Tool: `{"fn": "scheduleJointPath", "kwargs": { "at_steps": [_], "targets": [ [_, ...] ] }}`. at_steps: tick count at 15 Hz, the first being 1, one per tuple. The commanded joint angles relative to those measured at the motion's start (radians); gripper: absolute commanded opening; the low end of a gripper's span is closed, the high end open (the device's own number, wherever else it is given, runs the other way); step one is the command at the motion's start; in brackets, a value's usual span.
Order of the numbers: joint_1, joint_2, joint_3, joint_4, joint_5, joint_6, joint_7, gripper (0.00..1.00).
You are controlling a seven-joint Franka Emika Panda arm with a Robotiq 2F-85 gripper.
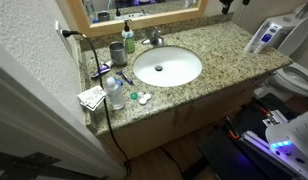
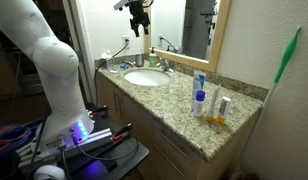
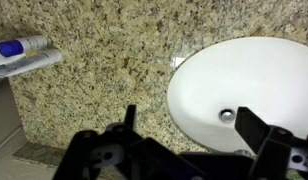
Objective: Open the tap
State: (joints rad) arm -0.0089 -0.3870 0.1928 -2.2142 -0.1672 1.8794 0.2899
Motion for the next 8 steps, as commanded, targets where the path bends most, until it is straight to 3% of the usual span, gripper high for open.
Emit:
{"fn": "scheduleJointPath", "kwargs": {
  "at_steps": [1,3,8],
  "targets": [
    [0.018,0.002,-0.015,0.002,-0.006,-0.003,0.006,1.0],
    [-0.007,0.062,-0.012,0.035,-0.02,0.014,0.076,1.0],
    [-0.032,0.314,-0.167,0.25,0.17,-0.028,-0.019,1.0]
  ]
}}
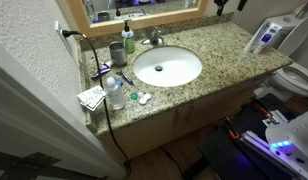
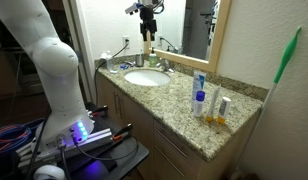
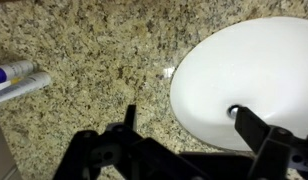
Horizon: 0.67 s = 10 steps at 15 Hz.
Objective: Open the tap
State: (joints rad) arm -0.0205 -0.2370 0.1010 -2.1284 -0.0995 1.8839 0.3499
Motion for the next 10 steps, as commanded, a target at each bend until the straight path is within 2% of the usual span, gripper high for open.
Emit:
{"fn": "scheduleJointPath", "kwargs": {
  "at_steps": [1,2,3,5,8,9,10],
  "targets": [
    [-0.027,0.214,-0.107,0.227,0.154,-0.06,-0.109,1.0],
    [-0.035,0.239,-0.132,0.27,0.206,-0.092,-0.124,1.0],
    [-0.014,0.153,-0.107,0.146,0.134,-0.019,-0.08,1.0],
    [-0.02,0.193,-0.128,0.183,0.144,-0.024,-0.095,1.0],
    [-0.009,0.182,-0.113,0.177,0.143,-0.024,-0.083,1.0],
    [-0.003,0.211,-0.108,0.194,0.132,-0.041,-0.109,1.0],
    [0.011,0.248,-0.096,0.214,0.133,0.001,-0.15,1.0]
  ]
}}
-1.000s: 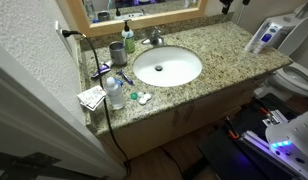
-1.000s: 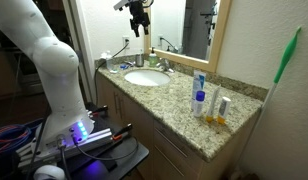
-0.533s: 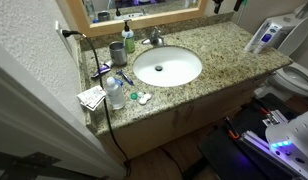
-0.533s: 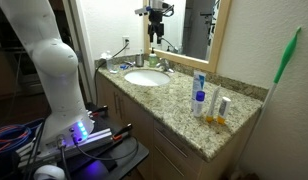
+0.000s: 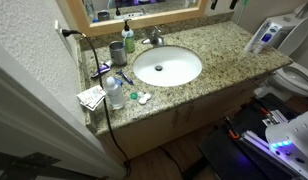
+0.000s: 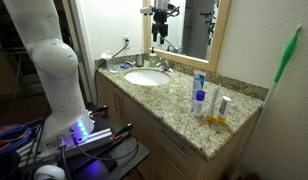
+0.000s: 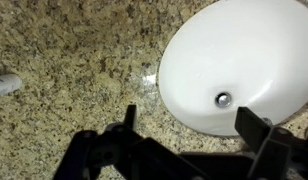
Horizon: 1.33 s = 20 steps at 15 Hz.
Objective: Open the tap
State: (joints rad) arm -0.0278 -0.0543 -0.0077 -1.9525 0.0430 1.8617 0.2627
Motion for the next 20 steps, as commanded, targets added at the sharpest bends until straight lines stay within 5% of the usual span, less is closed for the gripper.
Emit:
{"fn": "scheduleJointPath", "kwargs": {
  "at_steps": [1,5,7,8,14,20],
  "targets": [
    [0.035,0.094,0.029,0.061,-0.028,0.064,-0.086,1.0],
    [0.111,0.235,0.087,0.226,-0.161,0.203,-0.047,1.0],
    [0.146,0.317,0.089,0.349,-0.226,0.156,0.002,1.0],
    [0.137,0.223,0.084,0.216,-0.182,0.199,-0.015,1.0],
    [0.158,0.377,0.065,0.356,-0.23,0.065,-0.006,1.0],
    [0.139,0.541,0.077,0.402,-0.088,0.274,-0.08,1.0]
  ]
}}
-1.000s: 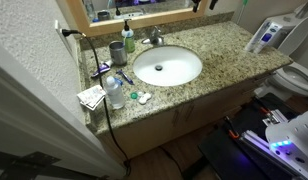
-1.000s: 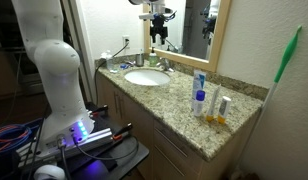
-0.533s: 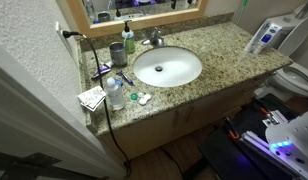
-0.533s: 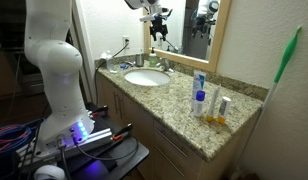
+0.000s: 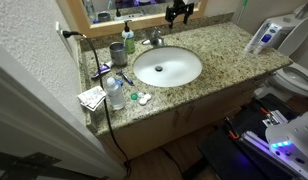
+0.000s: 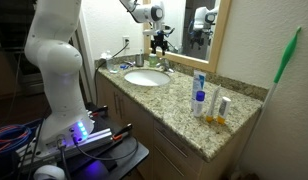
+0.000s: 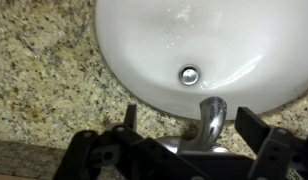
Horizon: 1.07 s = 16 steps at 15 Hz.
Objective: Open the tap
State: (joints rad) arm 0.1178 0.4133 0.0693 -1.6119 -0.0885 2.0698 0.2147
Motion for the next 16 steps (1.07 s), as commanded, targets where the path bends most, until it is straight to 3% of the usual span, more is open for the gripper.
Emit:
{"fn": "scheduleJointPath", "kwargs": {
  "at_steps": [1,6,7,9,11,16],
  "targets": [
    [-0.007,0.099,0.0,0.081,0.061,0.088,-0.025,1.0],
    [-0.003,0.191,0.01,0.204,0.137,0.066,-0.044,1.0],
    [0.01,0.146,-0.007,0.134,0.115,0.096,-0.017,1.0],
    [0.011,0.169,-0.005,0.166,0.121,0.092,-0.017,1.0],
    [0.029,0.209,-0.023,0.21,0.073,-0.006,-0.016,1.0],
    [0.053,0.247,-0.015,0.231,0.063,0.085,-0.008,1.0]
  ]
}}
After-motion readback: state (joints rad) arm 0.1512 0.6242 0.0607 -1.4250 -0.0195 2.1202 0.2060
